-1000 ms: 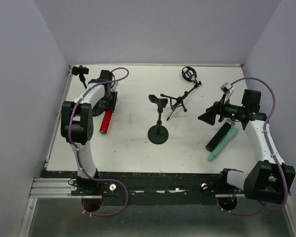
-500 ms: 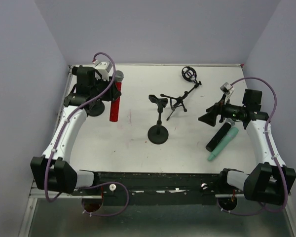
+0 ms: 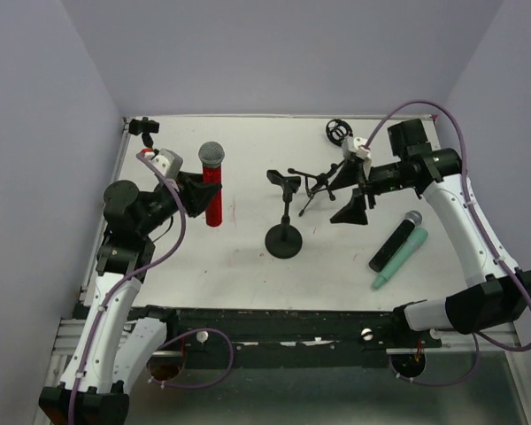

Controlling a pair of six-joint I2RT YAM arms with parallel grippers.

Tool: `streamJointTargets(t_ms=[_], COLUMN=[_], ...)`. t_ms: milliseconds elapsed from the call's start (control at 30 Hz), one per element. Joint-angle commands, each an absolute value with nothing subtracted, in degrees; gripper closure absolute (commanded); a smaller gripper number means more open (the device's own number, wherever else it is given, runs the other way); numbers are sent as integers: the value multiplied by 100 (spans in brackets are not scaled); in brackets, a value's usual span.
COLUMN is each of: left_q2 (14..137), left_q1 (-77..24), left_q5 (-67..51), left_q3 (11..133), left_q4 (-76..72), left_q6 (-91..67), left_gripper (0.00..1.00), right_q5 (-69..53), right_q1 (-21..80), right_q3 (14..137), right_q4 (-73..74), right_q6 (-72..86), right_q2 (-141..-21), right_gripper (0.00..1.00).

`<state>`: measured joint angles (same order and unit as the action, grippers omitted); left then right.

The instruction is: Attach the microphones to the stand

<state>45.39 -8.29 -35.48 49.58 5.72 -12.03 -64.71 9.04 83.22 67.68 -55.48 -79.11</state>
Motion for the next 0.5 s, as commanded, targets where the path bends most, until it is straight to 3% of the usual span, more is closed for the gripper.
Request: streamJointTargets(t_ms=[0,200,467], left_q2=[3974,3639,3604], left_q1=[-879,-931,-984], left_q5=[-3938,-3876,-3823], left_q3=[4492,4070,4078], left_q4=[-333,-431,-413], left_q6=[-1204,-1160,-1142], left_gripper=[100,100,100], right_q5=[-5680,-4660,-3877], right_q1=[1975,2504,3040], right_q3=[8683,9237,8877], right_q4=[5541,5020,4553], right_q6=[-4046,-2875,-2163], right_q2=[-7831,-8332,-8262], right_gripper=[0,0,0])
